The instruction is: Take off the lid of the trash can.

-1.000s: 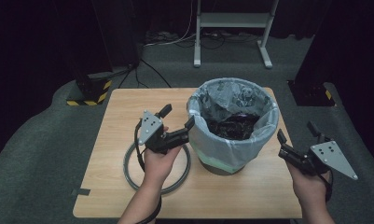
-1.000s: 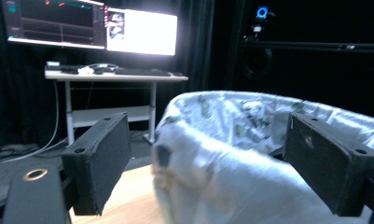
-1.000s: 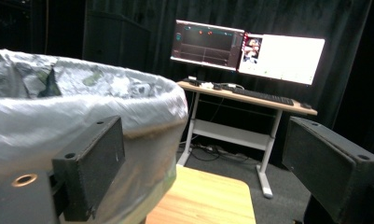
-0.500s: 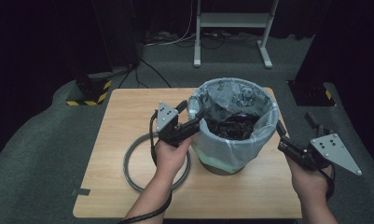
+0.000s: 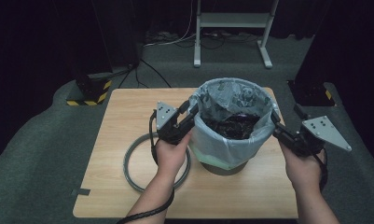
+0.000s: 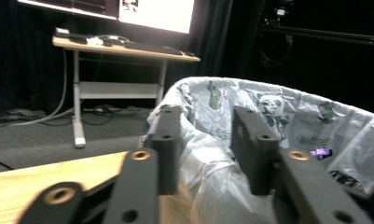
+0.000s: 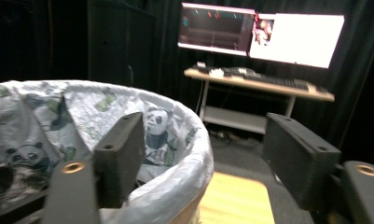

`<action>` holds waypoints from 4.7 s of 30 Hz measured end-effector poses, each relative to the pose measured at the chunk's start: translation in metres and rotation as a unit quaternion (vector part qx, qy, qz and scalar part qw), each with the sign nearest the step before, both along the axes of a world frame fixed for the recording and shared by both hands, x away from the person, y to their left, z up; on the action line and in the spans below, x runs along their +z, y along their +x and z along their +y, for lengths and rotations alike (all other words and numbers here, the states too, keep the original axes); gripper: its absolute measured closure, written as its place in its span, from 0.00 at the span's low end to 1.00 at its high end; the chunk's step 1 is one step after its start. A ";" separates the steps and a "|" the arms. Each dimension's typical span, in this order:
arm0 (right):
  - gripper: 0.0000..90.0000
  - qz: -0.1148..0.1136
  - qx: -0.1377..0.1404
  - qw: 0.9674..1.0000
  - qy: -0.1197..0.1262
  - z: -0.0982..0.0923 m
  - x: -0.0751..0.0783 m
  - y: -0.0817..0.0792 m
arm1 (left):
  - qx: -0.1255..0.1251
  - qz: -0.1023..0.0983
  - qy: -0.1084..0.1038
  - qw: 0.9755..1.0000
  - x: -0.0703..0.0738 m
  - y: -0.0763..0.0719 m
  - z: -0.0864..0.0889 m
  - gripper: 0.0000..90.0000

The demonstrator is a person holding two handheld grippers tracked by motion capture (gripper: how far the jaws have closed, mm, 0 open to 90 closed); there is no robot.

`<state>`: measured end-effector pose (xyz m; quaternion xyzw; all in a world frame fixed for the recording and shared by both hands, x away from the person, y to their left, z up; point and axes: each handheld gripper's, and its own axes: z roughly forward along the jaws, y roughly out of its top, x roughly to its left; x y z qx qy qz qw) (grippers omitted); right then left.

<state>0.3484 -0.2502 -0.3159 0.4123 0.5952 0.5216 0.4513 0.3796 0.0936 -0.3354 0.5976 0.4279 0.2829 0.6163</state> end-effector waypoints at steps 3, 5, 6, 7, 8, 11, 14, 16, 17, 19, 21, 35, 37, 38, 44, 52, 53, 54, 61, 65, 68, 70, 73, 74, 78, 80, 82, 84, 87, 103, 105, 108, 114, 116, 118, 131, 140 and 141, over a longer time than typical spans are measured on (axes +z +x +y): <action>0.45 0.029 -0.003 0.999 0.016 -0.001 0.000 0.010 | 0.004 -0.009 0.003 1.000 0.000 -0.001 0.001 0.81; 0.50 0.039 -0.001 0.999 0.020 0.000 0.002 0.014 | 0.008 -0.015 0.006 1.000 0.000 -0.002 0.003 0.87; 0.52 0.041 -0.002 0.999 0.019 0.001 0.003 0.015 | 0.009 -0.016 0.003 1.000 0.000 -0.002 0.003 0.90; 0.55 0.048 -0.002 0.999 0.017 0.003 0.004 0.017 | 0.008 -0.017 0.002 1.000 0.000 -0.003 0.004 0.96; 0.57 0.053 0.000 0.998 0.016 0.004 0.005 0.018 | 0.001 -0.019 0.001 1.000 0.000 -0.003 0.004 0.98; 0.66 0.072 0.002 0.997 0.007 0.010 0.005 0.023 | 0.003 -0.027 0.002 1.000 0.000 -0.006 0.002 0.99; 0.69 0.080 -0.004 0.997 0.003 0.012 0.005 0.025 | 0.005 -0.033 0.002 0.999 0.000 -0.007 0.001 0.99; 0.73 0.087 -0.010 0.996 -0.001 0.012 0.004 0.026 | 0.006 -0.038 0.006 0.999 0.000 -0.007 0.001 0.99; 0.73 0.094 -0.013 0.995 -0.006 0.012 0.003 0.027 | 0.006 -0.040 0.006 0.999 0.000 -0.008 0.001 0.99; 0.76 0.095 -0.009 0.995 -0.004 0.012 0.002 0.028 | 0.006 -0.041 0.007 0.999 0.000 -0.008 0.001 0.99; 0.78 0.095 -0.013 0.995 -0.007 0.013 0.002 0.027 | 0.006 -0.040 0.006 0.999 0.000 -0.008 0.000 0.99; 1.00 0.026 -0.037 0.999 -0.025 0.013 -0.001 0.016 | 0.009 -0.055 0.006 0.998 -0.001 -0.011 0.000 0.99; 1.00 0.006 -0.042 0.999 -0.025 0.014 -0.004 0.014 | 0.010 -0.059 0.001 0.998 -0.001 -0.012 -0.001 0.99; 1.00 -0.001 -0.046 0.999 -0.025 0.014 -0.004 0.013 | 0.009 -0.061 -0.001 0.998 -0.001 -0.012 -0.001 0.99; 1.00 -0.049 -0.058 0.997 -0.015 0.014 -0.003 0.007 | 0.012 -0.077 -0.005 0.997 0.002 -0.015 0.000 0.99; 1.00 -0.089 -0.061 0.994 0.006 0.013 0.007 0.002 | 0.007 -0.095 -0.012 0.995 0.015 -0.017 -0.005 0.99; 1.00 -0.089 -0.060 0.994 0.008 0.013 0.008 0.003 | 0.006 -0.096 -0.012 0.995 0.016 -0.016 -0.005 0.99; 1.00 -0.089 -0.059 0.994 0.009 0.012 0.010 0.004 | 0.006 -0.096 -0.010 0.995 0.017 -0.014 -0.006 0.99; 1.00 -0.082 -0.057 0.995 0.020 0.010 0.021 0.017 | 0.009 -0.094 -0.003 0.996 0.029 -0.002 -0.010 1.00; 1.00 -0.084 -0.056 0.995 0.027 0.011 0.028 0.021 | 0.008 -0.095 -0.007 0.995 0.039 0.005 -0.011 1.00; 1.00 -0.087 -0.054 0.994 0.028 0.012 0.033 0.022 | 0.006 -0.102 -0.008 0.995 0.050 0.007 -0.013 1.00; 1.00 -0.089 -0.053 0.994 0.030 0.013 0.037 0.022 | 0.004 -0.106 -0.007 0.994 0.055 0.007 -0.014 1.00; 1.00 -0.097 -0.052 0.993 0.032 0.013 0.046 0.023 | 0.005 -0.109 -0.008 0.994 0.061 0.009 -0.014 1.00; 1.00 -0.099 -0.052 0.993 0.034 0.013 0.048 0.023 | 0.005 -0.110 -0.010 0.994 0.063 0.009 -0.013 1.00; 1.00 -0.110 -0.050 0.992 0.038 0.012 0.057 0.022 | 0.007 -0.118 -0.004 0.993 0.073 0.011 -0.011 1.00; 1.00 -0.115 -0.049 0.991 0.040 0.013 0.060 0.022 | 0.009 -0.122 -0.007 0.993 0.077 0.010 -0.010 1.00; 1.00 -0.119 -0.049 0.991 0.043 0.013 0.064 0.021 | 0.010 -0.126 -0.014 0.992 0.081 0.009 -0.008 1.00; 1.00 -0.122 -0.048 0.990 0.046 0.012 0.067 0.020 | 0.010 -0.131 -0.016 0.991 0.085 0.006 -0.006 1.00; 1.00 -0.132 -0.048 0.989 0.051 0.012 0.072 0.017 | 0.009 -0.137 -0.018 0.990 0.086 0.001 -0.003 1.00; 1.00 -0.155 -0.036 0.986 0.048 0.025 0.087 0.008 | -0.003 -0.124 -0.014 0.992 0.069 -0.013 0.011 1.00; 1.00 -0.158 -0.028 0.986 0.046 0.029 0.086 0.003 | -0.010 -0.121 -0.011 0.993 0.065 -0.018 0.012 1.00; 1.00 -0.152 -0.011 0.987 0.048 0.038 0.082 -0.008 | -0.018 -0.108 -0.004 0.994 0.056 -0.027 0.014 0.99; 1.00 -0.150 0.009 0.988 0.036 0.065 0.073 -0.030 | -0.028 -0.096 0.007 0.995 0.041 -0.035 0.016 0.99; 1.00 -0.154 0.013 0.988 0.026 0.076 0.072 -0.036 | -0.031 -0.090 0.002 0.995 0.037 -0.036 0.016 0.99; 1.00 -0.160 0.019 0.987 0.020 0.086 0.071 -0.041 | -0.035 -0.088 0.003 0.995 0.033 -0.036 0.016 0.99; 1.00 -0.196 0.059 0.979 -0.023 0.157 0.051 -0.066 | -0.061 -0.068 0.008 0.996 0.033 -0.043 0.013 0.99; 1.00 -0.167 0.110 0.978 -0.052 0.189 0.019 -0.073 | -0.073 -0.057 -0.006 0.996 0.035 -0.044 0.017 0.96; 1.00 -0.165 0.114 0.978 -0.055 0.192 0.015 -0.073 | -0.074 -0.057 -0.008 0.996 0.035 -0.044 0.018 0.95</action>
